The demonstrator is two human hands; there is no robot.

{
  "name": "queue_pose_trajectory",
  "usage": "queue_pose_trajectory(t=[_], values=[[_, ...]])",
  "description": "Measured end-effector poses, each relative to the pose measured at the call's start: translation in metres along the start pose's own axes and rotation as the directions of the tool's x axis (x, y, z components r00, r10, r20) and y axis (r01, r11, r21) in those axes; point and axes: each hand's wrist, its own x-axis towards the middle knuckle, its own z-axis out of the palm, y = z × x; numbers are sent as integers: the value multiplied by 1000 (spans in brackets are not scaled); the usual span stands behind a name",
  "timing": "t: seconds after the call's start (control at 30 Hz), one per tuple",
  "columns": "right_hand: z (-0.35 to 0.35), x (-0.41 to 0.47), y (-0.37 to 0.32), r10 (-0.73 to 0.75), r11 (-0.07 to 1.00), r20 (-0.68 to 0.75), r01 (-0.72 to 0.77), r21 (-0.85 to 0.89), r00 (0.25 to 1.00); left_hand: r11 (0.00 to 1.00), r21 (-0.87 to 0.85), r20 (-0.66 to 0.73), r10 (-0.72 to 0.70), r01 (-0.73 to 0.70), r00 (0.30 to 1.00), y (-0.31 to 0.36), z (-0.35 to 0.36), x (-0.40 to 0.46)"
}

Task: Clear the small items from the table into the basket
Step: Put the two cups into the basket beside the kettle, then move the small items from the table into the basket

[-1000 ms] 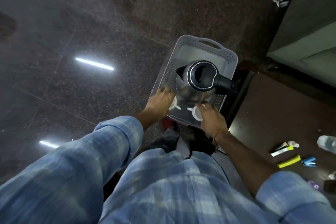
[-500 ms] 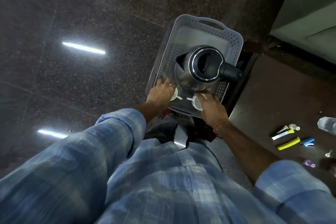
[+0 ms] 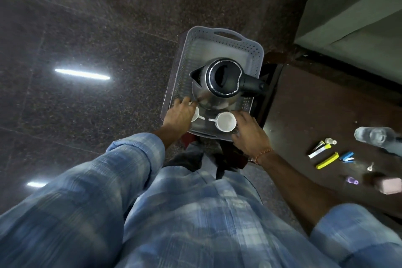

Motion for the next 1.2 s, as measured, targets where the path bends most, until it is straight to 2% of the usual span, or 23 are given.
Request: queue_pose_trajectory(t=[0.17, 0.4, 0.67, 0.77, 0.9, 1.07, 1.2], values=[[-1, -47, 24, 125, 989, -104, -115, 96, 987, 999, 30, 17, 18, -18, 1000, 0, -1, 2], [11, -123, 63, 340, 928, -146, -306, 211, 929, 998, 46, -45, 40, -38, 998, -5, -2, -12], [17, -167, 121, 495, 846, -261, -391, 363, 829, 997, 69, -140, 37, -27, 989, 23, -5, -48], [20, -179, 147, 509, 833, -308, -370, 412, 804, 994, 60, -170, 95, -86, 981, 60, -3, -58], [24, -210, 183, 535, 805, -364, -331, 492, 762, 972, 22, -172, 234, -234, 957, 133, 5, -66], [31, -271, 241, 559, 790, -399, -322, 522, 727, 927, -45, -108, 365, -372, 925, 241, 28, -78], [30, -320, 291, 629, 734, -405, -335, 591, 664, 889, -50, -32, 453, -455, 891, 318, 47, -87]])
